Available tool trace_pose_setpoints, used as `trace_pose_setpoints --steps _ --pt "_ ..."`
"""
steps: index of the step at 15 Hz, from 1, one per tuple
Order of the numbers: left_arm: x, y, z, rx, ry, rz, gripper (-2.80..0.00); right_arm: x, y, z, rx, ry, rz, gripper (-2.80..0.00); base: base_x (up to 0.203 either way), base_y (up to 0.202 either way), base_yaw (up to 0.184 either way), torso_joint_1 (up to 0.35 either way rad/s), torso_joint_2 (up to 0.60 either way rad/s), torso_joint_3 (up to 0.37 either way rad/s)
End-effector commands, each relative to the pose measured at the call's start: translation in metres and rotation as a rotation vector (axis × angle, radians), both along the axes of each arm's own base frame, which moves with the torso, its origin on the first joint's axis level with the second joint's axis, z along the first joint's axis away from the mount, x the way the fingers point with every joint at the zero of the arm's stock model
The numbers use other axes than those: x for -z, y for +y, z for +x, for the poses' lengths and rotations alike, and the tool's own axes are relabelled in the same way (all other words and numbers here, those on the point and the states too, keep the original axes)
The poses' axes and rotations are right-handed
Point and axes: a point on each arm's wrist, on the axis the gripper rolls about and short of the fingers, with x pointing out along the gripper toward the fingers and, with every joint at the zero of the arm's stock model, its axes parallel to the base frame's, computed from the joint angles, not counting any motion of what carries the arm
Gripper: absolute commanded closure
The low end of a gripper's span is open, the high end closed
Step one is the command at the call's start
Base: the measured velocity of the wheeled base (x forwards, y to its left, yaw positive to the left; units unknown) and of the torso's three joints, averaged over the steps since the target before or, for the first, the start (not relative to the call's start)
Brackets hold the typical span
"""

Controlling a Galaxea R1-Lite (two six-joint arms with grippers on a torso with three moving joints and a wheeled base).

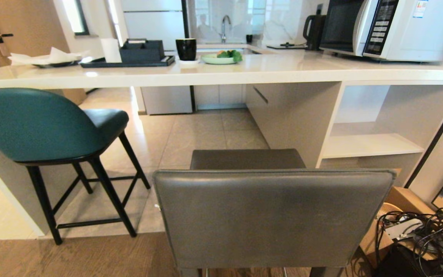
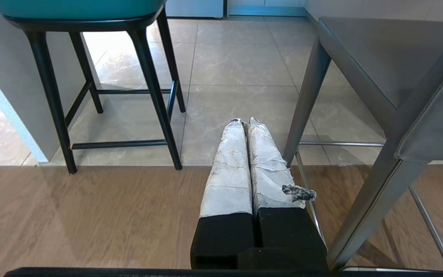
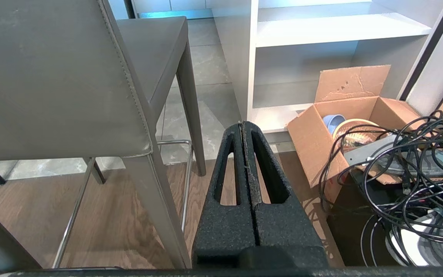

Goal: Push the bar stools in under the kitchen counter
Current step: Pull the blue chair out from under the dining table

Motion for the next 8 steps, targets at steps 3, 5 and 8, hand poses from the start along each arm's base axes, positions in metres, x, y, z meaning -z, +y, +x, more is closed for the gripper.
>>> trace_pose_setpoints --steps 3,5,8 --pt "0.0002 0.0 0.0003 0.0 0.004 0.001 0.0 0.0004 0.0 0.0001 0.002 0.001 0.002 0.0 0.0 0.0 0.0 0.0 0.0 0.0" --pt "0.0004 0.0 0.0002 0.0 0.004 0.001 0.0 0.0004 0.0 0.0001 0.002 0.001 0.002 0.0 0.0 0.0 0.0 0.0 0.0 0.0" --pt "0.0001 0.0 0.0001 0.001 0.004 0.001 0.0 0.0004 0.0 0.0001 0.002 0.001 0.002 0.0 0.0 0.0 0.0 0.0 0.0 0.0"
